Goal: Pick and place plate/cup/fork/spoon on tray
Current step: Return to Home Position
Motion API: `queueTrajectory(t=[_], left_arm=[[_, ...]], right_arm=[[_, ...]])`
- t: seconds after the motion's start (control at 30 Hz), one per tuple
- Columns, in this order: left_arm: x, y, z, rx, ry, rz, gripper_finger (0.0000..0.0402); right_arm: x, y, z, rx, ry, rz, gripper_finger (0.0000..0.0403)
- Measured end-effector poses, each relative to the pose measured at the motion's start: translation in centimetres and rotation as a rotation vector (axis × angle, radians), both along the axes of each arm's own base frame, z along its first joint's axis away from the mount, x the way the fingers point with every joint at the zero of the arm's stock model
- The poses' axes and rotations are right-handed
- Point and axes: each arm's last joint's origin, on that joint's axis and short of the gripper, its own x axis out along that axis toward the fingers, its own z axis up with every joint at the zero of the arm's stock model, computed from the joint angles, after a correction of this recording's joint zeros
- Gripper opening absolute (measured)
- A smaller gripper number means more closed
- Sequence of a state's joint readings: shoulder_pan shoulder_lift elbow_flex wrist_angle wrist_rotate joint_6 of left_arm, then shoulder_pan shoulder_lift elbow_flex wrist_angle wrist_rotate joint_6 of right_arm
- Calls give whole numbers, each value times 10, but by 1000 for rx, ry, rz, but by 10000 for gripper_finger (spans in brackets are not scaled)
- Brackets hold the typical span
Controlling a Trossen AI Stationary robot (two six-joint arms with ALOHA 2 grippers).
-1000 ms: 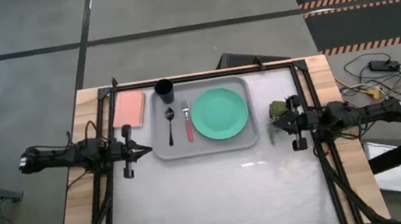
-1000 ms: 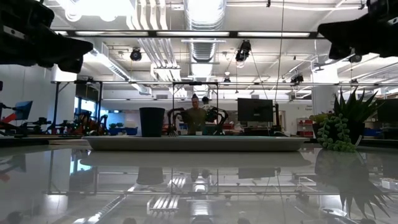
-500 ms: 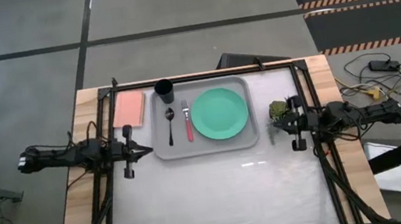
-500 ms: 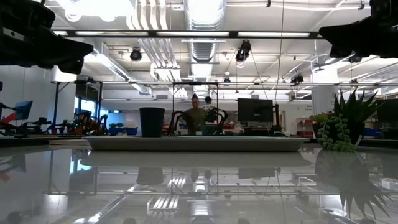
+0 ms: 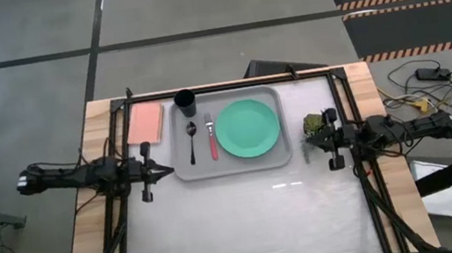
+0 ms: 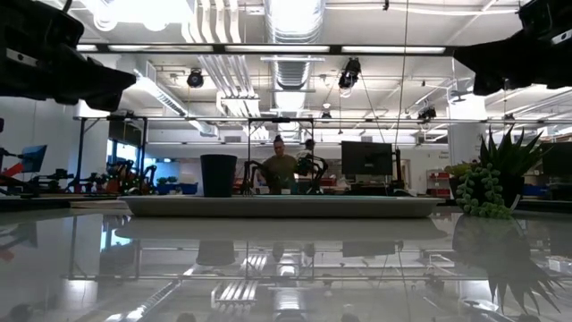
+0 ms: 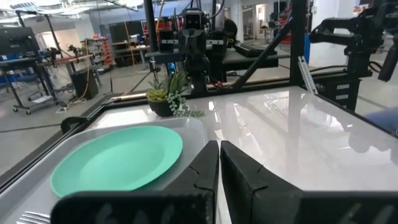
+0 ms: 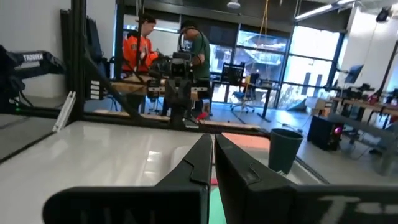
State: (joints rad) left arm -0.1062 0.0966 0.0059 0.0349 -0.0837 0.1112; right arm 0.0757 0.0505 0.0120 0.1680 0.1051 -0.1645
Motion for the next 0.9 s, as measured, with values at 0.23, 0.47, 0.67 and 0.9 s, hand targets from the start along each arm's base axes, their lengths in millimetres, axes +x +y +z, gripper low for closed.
queueTrajectory(t=[0.23, 0.47, 0.67, 0.9], left_arm=[[2, 0, -3, 3, 29, 0, 0], [3, 0, -6, 7, 62, 0, 0], [5, 0, -8, 10, 87, 0, 0], [6, -1, -11, 13, 119, 0, 0]], right_arm=[[1, 0, -1, 40, 13, 5, 9], [1, 0, -1, 40, 14, 5, 9], [1, 0, -1, 40, 16, 5, 9], [1, 0, -1, 40, 16, 5, 9]])
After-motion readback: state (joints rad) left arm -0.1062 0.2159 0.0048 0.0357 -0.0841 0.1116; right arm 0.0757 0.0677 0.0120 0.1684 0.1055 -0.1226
